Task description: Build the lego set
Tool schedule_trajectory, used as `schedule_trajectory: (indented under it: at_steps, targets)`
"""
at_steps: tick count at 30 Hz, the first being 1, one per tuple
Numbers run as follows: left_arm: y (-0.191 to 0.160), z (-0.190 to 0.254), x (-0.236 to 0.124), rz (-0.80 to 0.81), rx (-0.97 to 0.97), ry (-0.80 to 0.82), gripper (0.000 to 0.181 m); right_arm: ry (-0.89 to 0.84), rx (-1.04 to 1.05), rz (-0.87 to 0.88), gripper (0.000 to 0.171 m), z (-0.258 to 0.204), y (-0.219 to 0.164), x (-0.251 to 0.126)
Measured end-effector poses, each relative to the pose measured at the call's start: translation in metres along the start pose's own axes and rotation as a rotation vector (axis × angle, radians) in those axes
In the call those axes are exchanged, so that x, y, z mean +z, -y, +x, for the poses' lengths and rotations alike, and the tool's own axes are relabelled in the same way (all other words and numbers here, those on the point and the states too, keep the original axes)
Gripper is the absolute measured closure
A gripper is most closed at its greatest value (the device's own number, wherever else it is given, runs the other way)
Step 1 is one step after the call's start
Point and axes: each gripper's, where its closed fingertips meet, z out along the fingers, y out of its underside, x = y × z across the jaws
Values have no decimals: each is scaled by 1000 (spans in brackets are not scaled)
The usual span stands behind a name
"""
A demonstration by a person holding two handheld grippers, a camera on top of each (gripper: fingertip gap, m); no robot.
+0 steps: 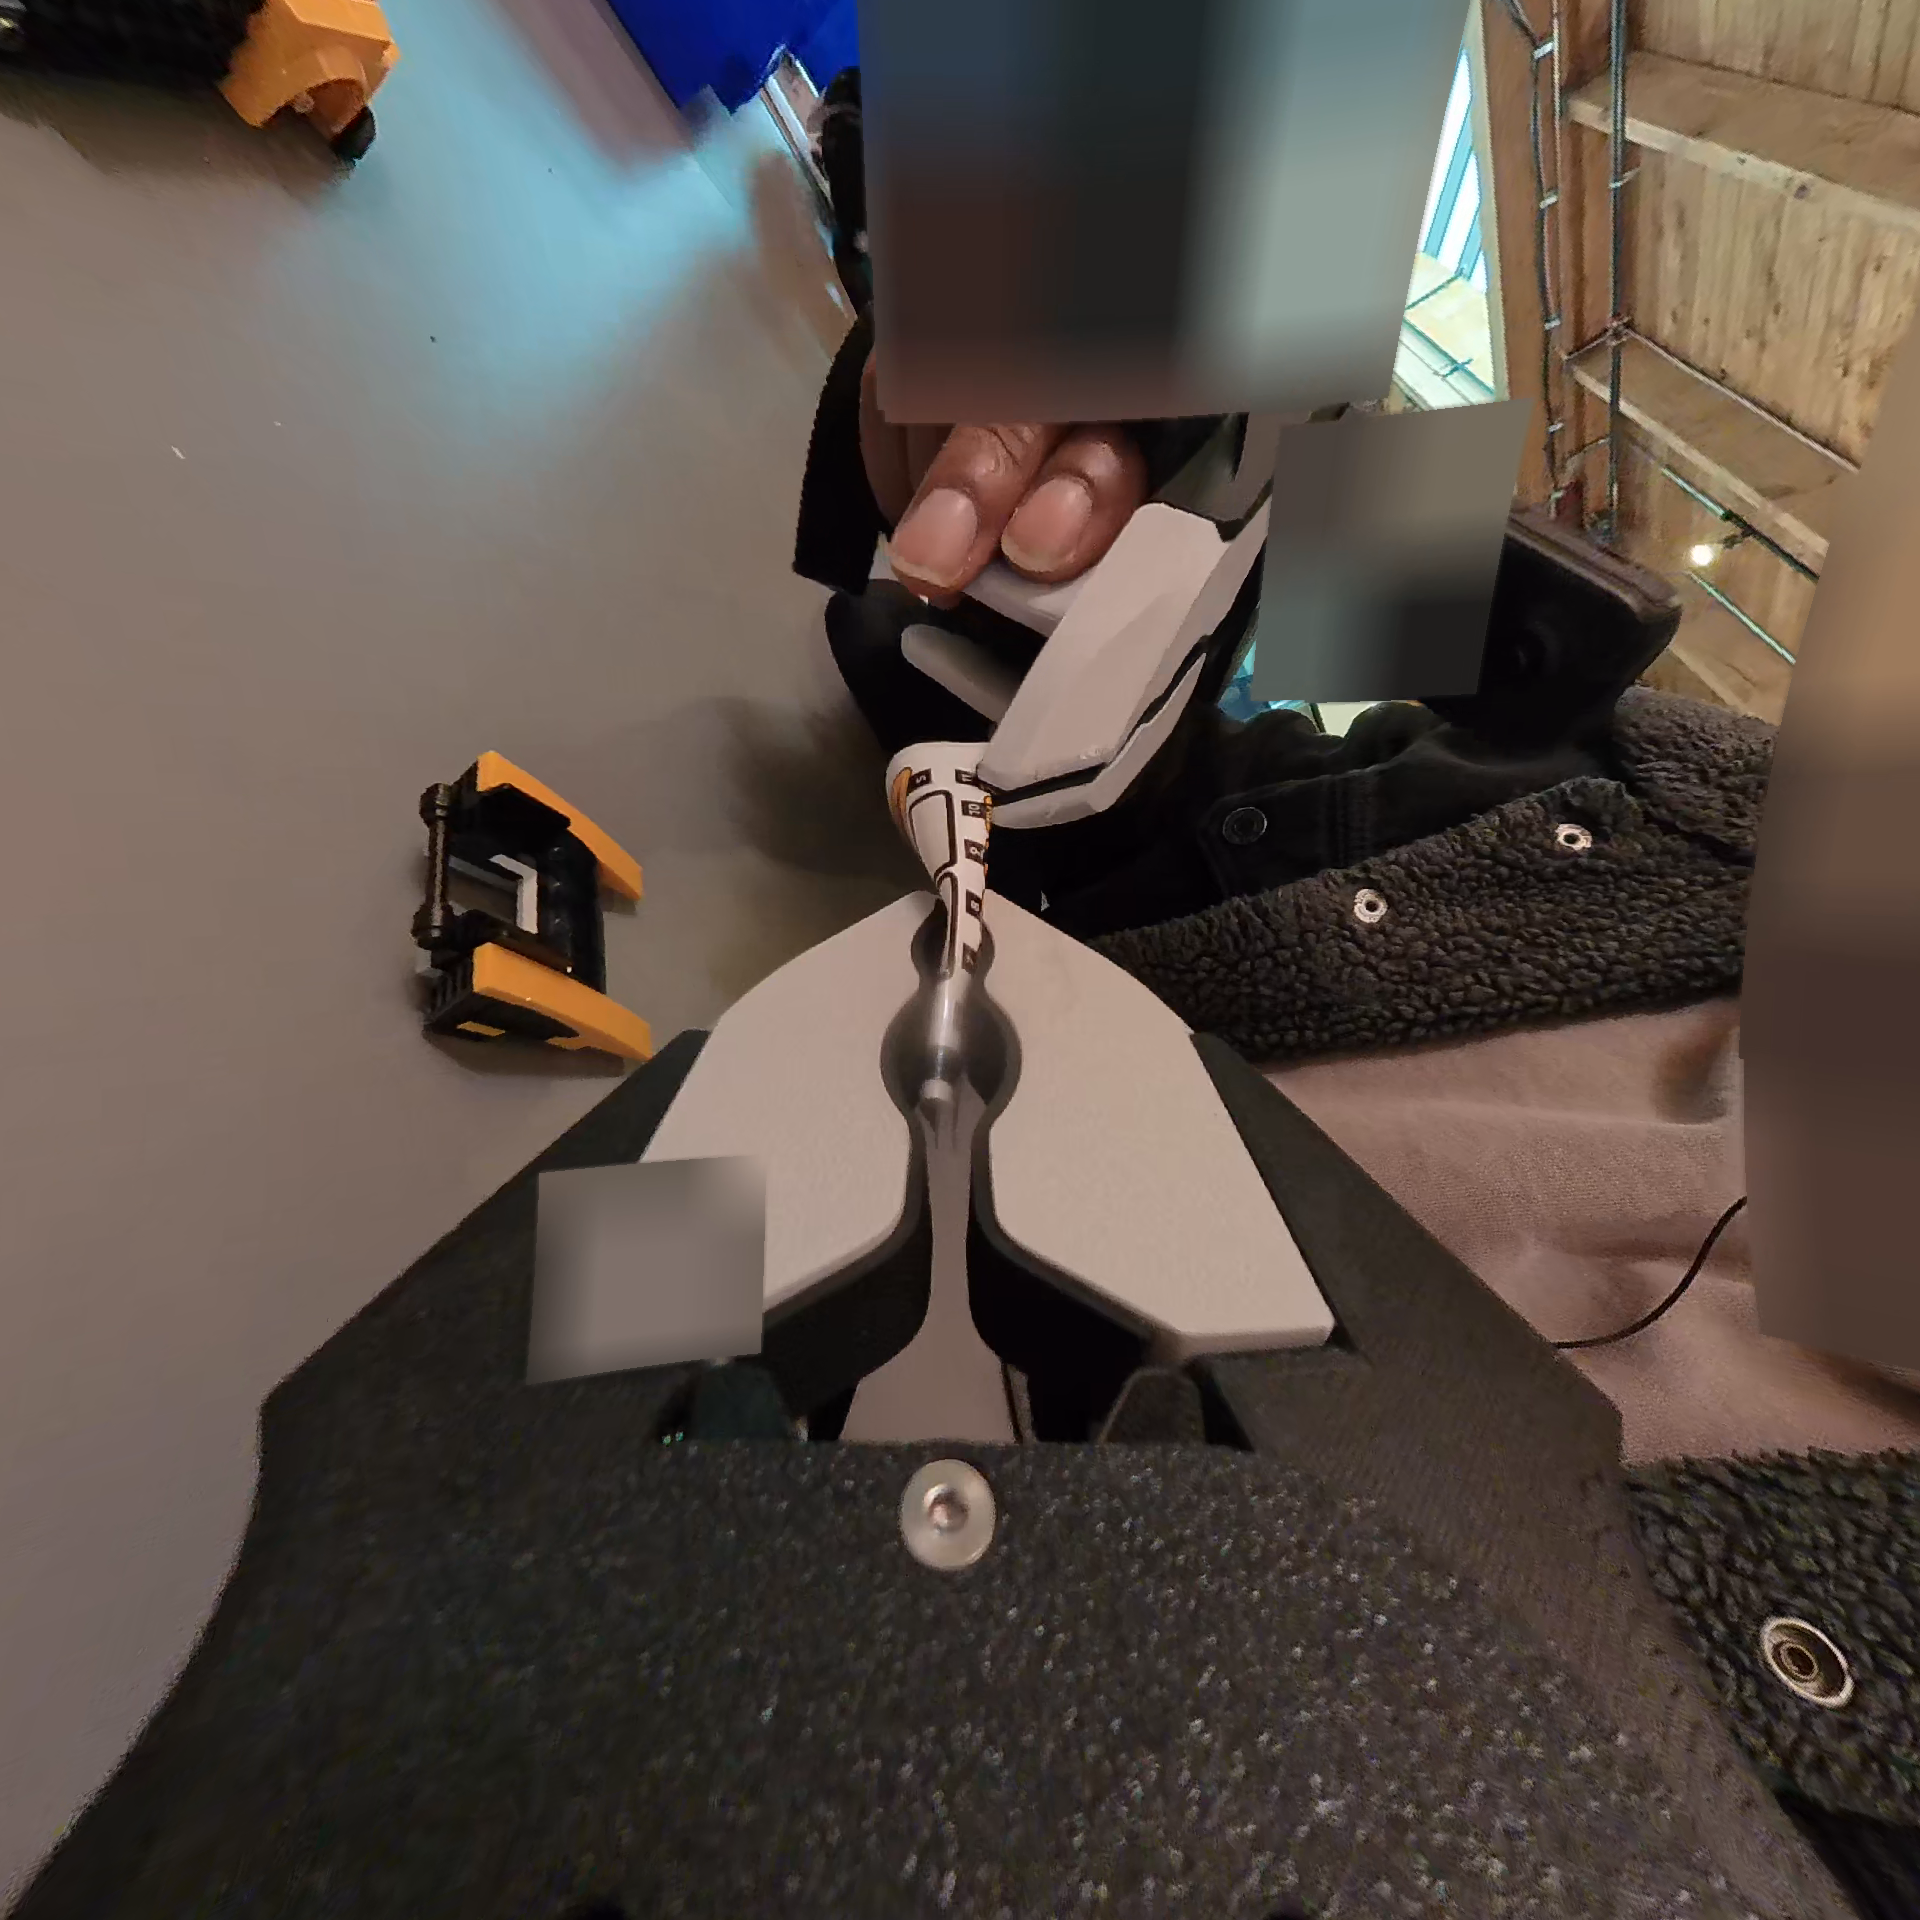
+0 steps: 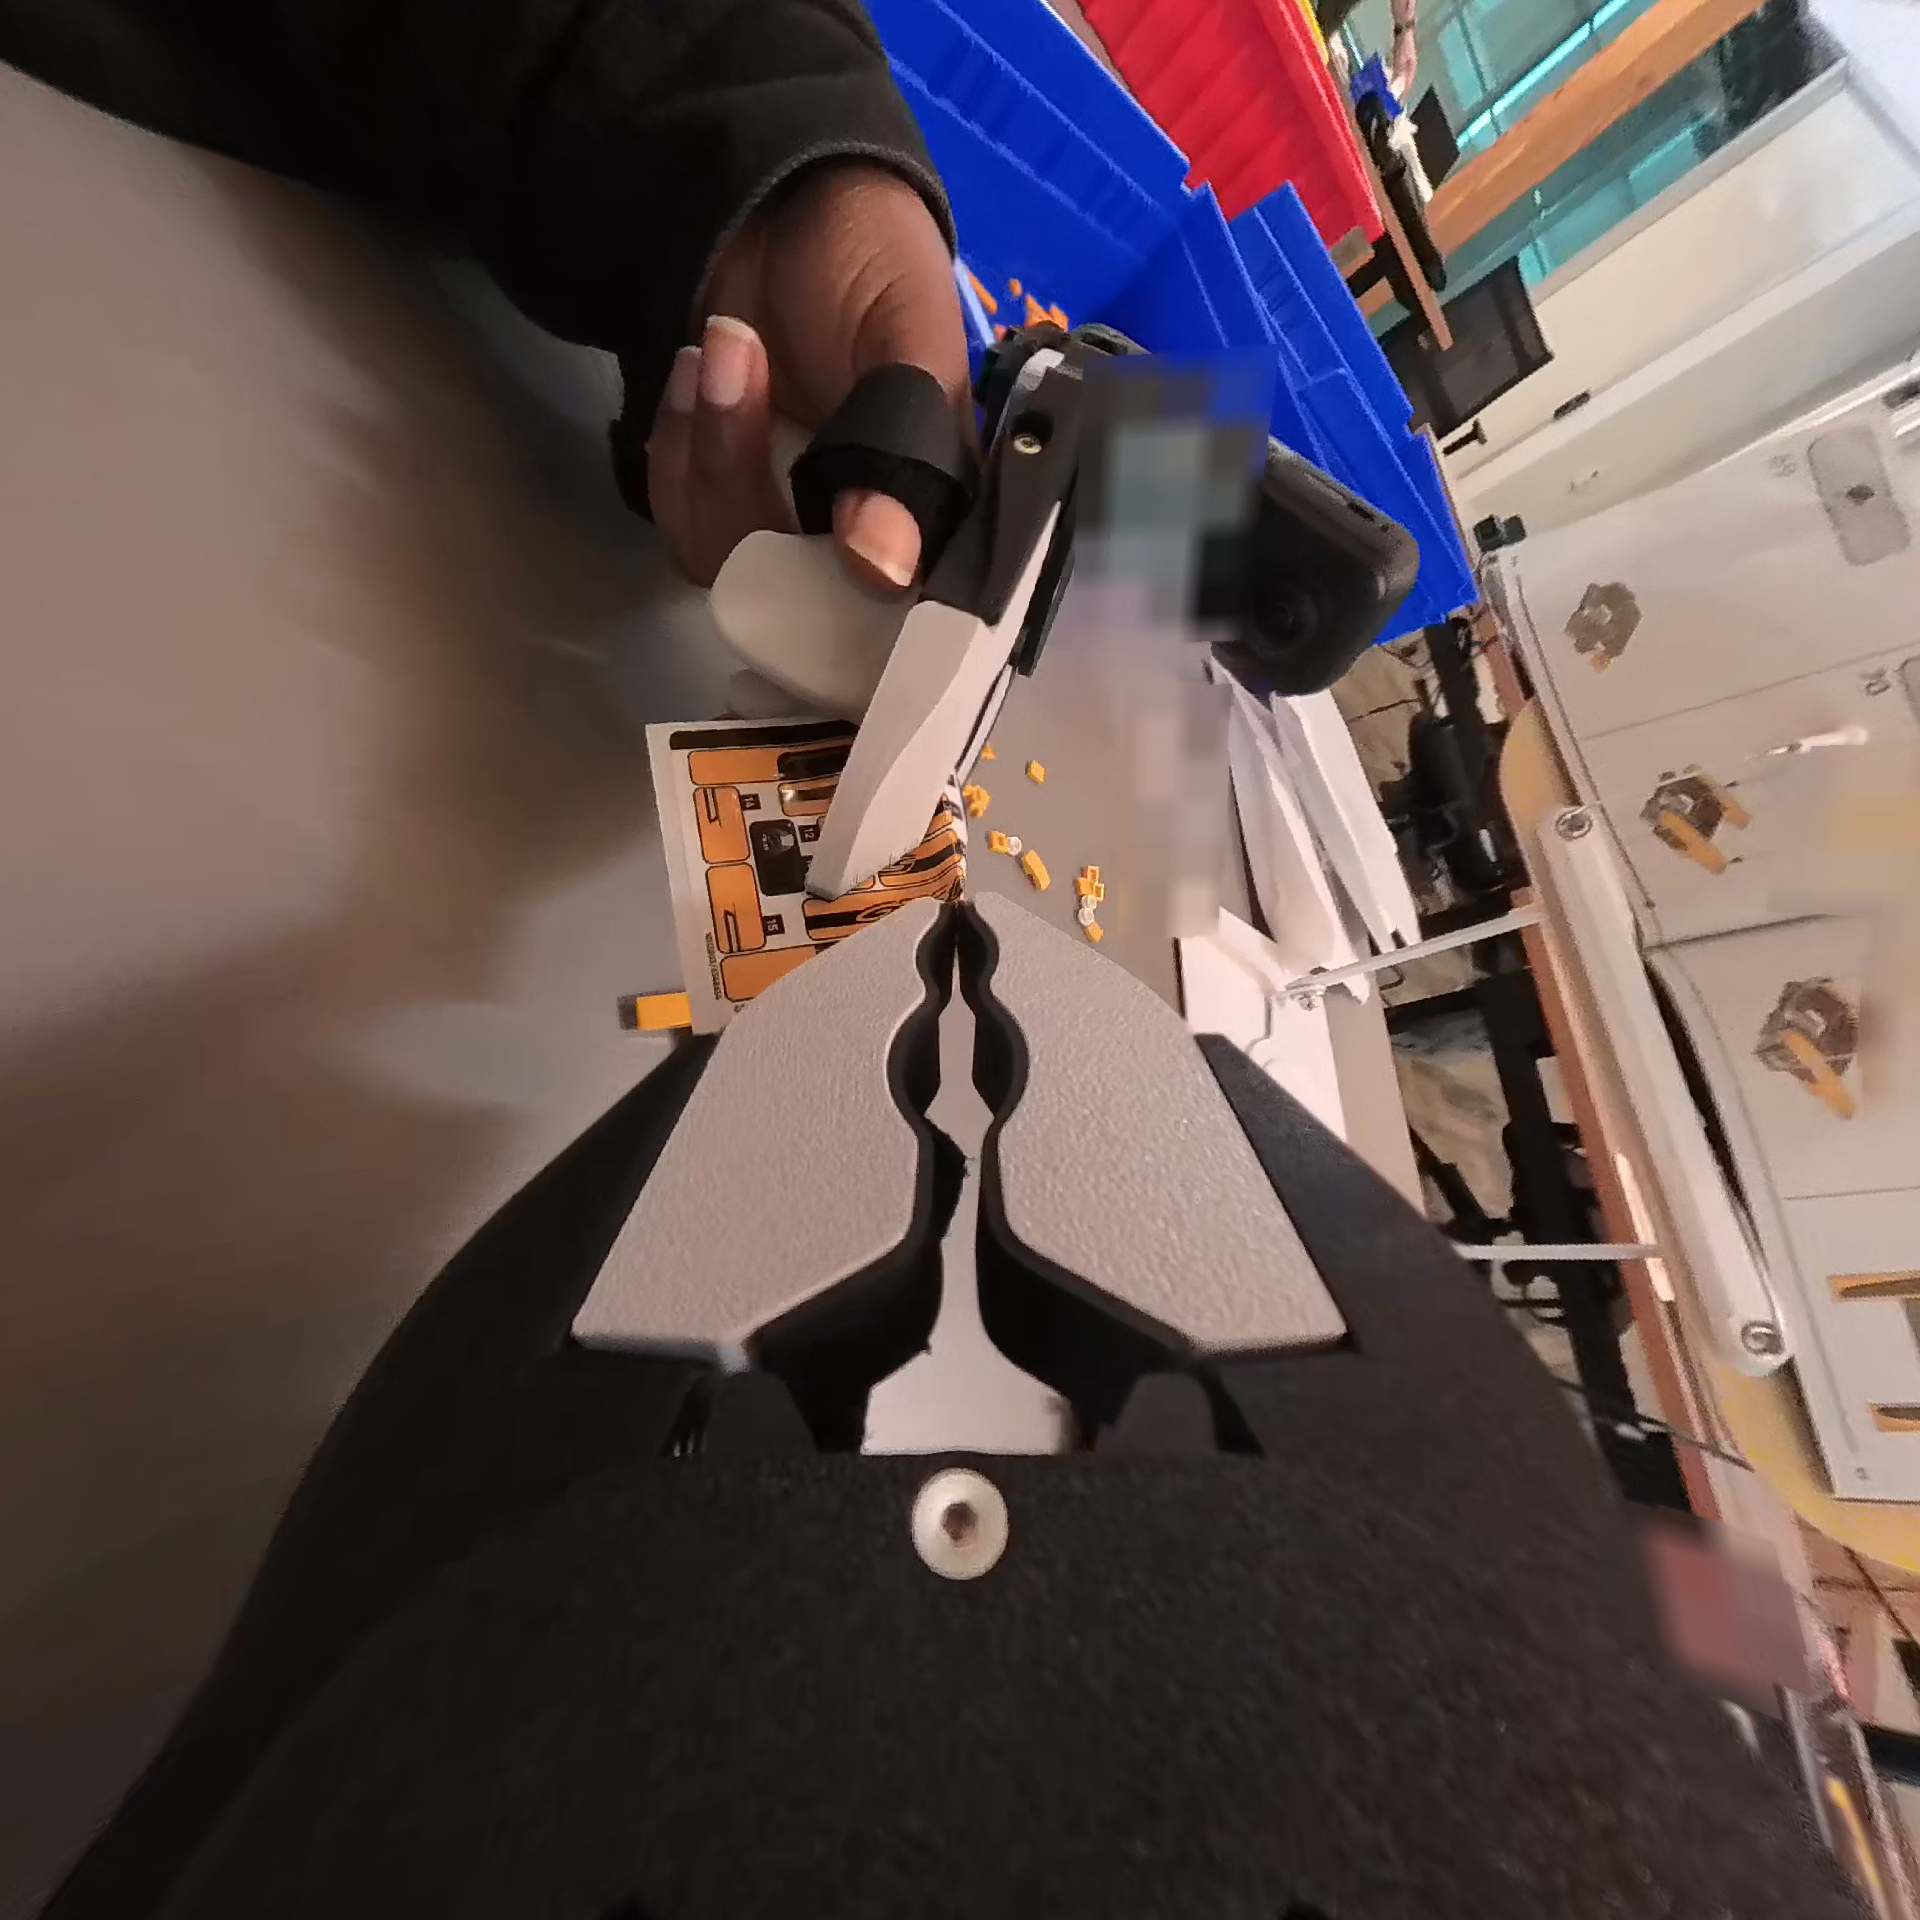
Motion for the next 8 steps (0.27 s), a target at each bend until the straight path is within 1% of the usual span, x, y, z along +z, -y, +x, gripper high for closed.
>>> schedule_trajectory:
  at_steps: [6, 8]
  targets:
    - [1, 2, 0, 10, -10, -18, 181, -27, -89, -2, 171, 0, 1, -1]
    - [4, 4, -1, 29, -4, -38, 177, -30, -79, -2, 171, 1, 0, -1]
